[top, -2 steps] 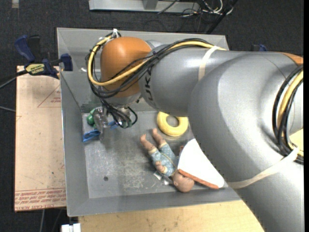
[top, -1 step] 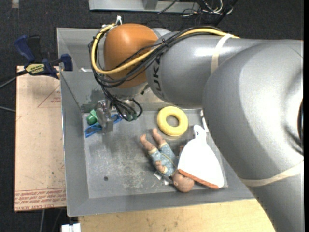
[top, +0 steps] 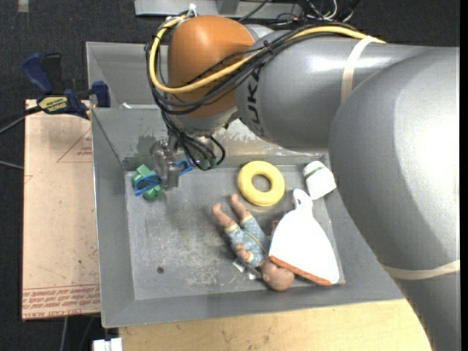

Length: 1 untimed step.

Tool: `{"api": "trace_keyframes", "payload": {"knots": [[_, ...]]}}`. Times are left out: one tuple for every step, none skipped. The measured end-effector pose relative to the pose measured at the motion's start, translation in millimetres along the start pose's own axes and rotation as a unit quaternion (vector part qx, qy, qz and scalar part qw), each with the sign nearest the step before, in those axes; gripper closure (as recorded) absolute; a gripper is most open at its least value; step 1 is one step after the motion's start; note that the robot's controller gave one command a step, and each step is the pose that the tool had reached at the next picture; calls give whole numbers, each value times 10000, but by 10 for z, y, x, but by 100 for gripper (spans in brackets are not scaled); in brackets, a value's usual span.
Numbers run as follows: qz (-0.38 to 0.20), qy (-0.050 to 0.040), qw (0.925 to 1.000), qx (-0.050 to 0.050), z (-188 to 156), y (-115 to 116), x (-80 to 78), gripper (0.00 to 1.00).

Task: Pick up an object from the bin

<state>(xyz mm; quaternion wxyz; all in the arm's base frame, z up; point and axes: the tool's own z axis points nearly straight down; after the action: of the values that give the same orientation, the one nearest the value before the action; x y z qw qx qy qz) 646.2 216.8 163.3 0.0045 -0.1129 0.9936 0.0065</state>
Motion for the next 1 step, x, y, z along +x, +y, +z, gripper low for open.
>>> {"api": "trace_keyframes", "payload": {"knots": [[-252,-4,9997,6,156,-108,186,100]]}}
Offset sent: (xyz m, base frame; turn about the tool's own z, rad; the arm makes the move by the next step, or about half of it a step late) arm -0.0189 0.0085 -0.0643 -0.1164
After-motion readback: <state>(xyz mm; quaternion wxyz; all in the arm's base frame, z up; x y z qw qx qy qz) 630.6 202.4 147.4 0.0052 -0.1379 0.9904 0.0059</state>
